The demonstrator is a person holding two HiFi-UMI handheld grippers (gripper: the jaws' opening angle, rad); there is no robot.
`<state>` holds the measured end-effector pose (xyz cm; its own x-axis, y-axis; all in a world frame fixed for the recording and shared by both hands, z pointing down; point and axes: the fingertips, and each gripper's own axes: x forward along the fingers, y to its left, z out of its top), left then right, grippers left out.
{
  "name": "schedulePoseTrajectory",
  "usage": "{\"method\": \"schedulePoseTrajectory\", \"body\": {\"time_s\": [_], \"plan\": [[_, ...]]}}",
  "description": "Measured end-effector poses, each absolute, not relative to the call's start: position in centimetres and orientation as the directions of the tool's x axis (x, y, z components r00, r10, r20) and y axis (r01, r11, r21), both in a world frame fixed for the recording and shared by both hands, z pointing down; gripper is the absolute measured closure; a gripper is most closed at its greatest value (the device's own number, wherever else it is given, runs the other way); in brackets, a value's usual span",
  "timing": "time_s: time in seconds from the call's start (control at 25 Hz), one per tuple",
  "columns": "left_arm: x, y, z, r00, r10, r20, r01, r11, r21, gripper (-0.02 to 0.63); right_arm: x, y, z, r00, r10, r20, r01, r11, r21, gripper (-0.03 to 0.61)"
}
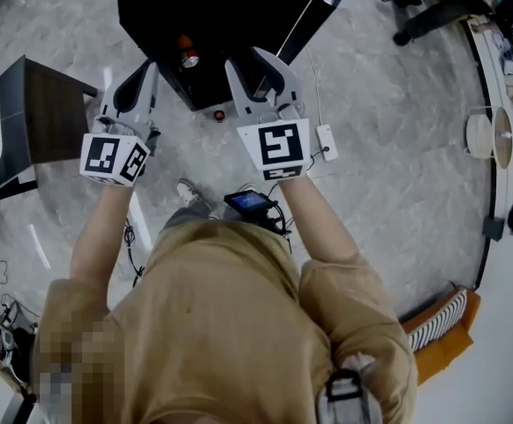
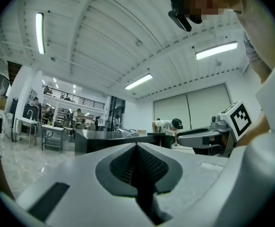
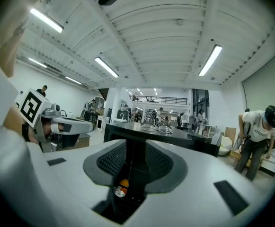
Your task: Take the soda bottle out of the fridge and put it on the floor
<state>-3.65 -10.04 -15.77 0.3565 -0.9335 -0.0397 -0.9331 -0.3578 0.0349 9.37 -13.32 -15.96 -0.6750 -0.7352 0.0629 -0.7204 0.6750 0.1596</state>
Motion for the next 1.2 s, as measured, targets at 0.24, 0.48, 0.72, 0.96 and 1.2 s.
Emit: {"method": "schedulePoseTrajectory", "body": {"time_s": [0.24,0.48,0.72,0.96,1.2], "plan": [[-4.7,-8.6,-20.4,0.340,-0.935,-0.102,-0.940,-0.342,-0.001,0.613,11.9,-12.5,-20.2,-0.646,-0.763,-0.010,-0.758,0.641,0.120,0.507],[-6.8,-6.8,-23.3,0.302,-0.944,-0.129,-0.953,-0.304,-0.011,0.614,14.0,-11.7,-23.1,-0.621,-0.783,-0.030,-0.781,0.614,0.116,0.527],[-8.9,-5.4,-24.9,0.270,-0.954,-0.133,-0.963,-0.270,-0.019,0.614,16.4,-11.0,-25.8,-0.611,-0.790,-0.052,-0.790,0.603,0.109,0.541],[-10.9,-3.2,-26.9,0.236,-0.960,-0.153,-0.972,-0.235,-0.023,0.614,19.5,-10.4,-28.3,-0.574,-0.813,-0.097,-0.819,0.568,0.083,0.549],[-12.8,-1.0,-29.0,0.169,-0.967,-0.191,-0.981,-0.185,0.066,0.614,22.5,-9.9,-29.6,-0.536,-0.838,-0.101,-0.844,0.531,0.076,0.552]]}}
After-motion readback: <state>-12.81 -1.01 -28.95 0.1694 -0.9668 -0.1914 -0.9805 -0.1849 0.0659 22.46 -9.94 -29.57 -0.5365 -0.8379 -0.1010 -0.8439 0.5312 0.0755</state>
